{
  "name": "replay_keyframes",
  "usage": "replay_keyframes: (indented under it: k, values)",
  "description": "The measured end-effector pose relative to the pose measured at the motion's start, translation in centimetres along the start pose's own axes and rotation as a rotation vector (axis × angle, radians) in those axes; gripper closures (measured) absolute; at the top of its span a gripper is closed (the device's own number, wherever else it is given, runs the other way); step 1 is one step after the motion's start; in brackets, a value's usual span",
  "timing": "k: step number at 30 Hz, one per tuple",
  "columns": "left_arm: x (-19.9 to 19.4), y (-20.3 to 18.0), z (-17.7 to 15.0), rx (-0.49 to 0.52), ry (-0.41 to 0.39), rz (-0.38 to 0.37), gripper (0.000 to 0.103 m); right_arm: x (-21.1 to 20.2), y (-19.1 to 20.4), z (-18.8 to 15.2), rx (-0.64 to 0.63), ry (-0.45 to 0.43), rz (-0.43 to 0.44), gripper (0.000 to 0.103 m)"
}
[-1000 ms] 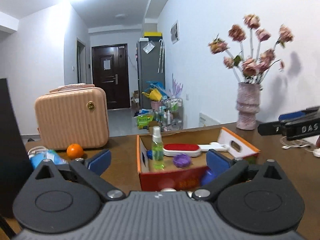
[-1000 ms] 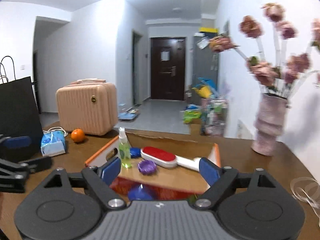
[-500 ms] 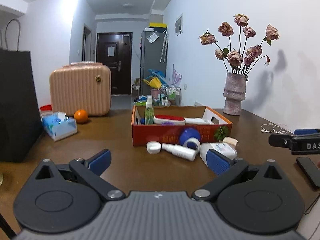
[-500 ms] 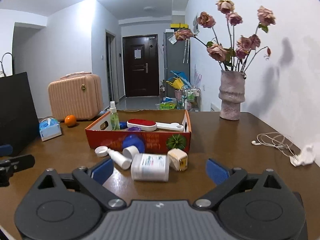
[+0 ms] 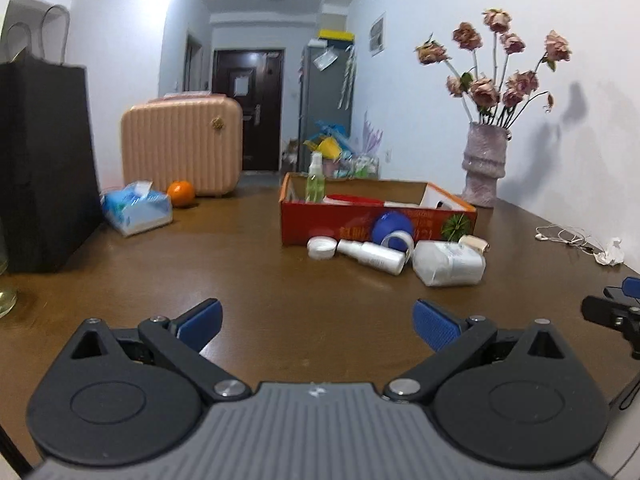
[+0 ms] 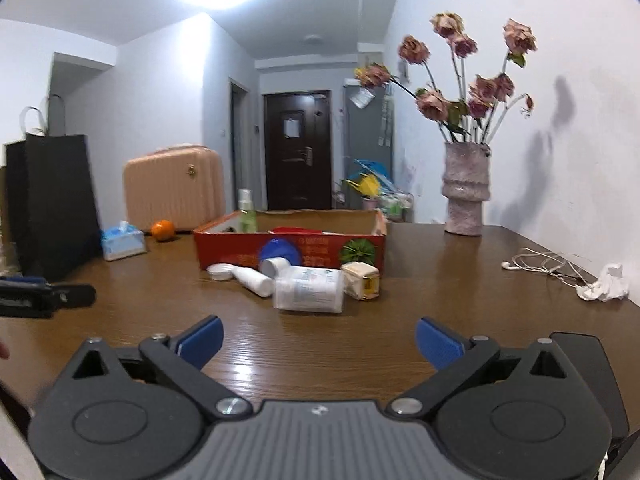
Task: Organize rigid objects
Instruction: 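Withdraw both tools from the box back toward the table, then grasp the white tape roll with the right tool while the left tool grasps the white cap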
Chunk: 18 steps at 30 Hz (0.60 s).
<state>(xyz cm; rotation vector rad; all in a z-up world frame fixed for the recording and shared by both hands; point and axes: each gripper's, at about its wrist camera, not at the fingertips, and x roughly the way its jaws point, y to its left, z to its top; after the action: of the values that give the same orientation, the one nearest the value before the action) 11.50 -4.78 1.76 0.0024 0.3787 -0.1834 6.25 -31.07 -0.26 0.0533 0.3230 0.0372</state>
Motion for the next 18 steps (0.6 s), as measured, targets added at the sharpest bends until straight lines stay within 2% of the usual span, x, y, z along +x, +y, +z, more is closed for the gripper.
replay_keyframes:
  k: [2, 4, 7, 10, 15, 18]
  values:
    - [1.4, -0.4, 0.3, 0.042, 0.013, -0.020, 0.000, 1.4, 0.1, 0.0, -0.020, 0.014, -0.016, 0.000]
    - [3.0, -0.6, 0.6, 0.065, 0.031, -0.025, 0.000, 3.0, 0.1, 0.2, -0.031, 0.044, 0.015, 0.001]
    - [5.8, -0.8, 1.5, 0.081, 0.048, -0.014, 0.000, 5.9, 0.0, 1.0, -0.018, 0.077, 0.055, 0.008]
    - [9.0, -0.7, 2.8, 0.058, 0.078, 0.008, 0.000, 9.0, -0.2, 2.0, -0.003, 0.098, 0.052, 0.010]
    - [14.8, -0.2, 5.4, 0.016, 0.117, -0.033, 0.000, 14.4, -1.7, 4.4, 0.069, 0.140, 0.059, 0.029]
    - [18.4, 0.0, 6.2, 0.014, 0.144, -0.063, 0.001, 17.2, -1.6, 6.0, 0.055, 0.141, 0.111, 0.032]
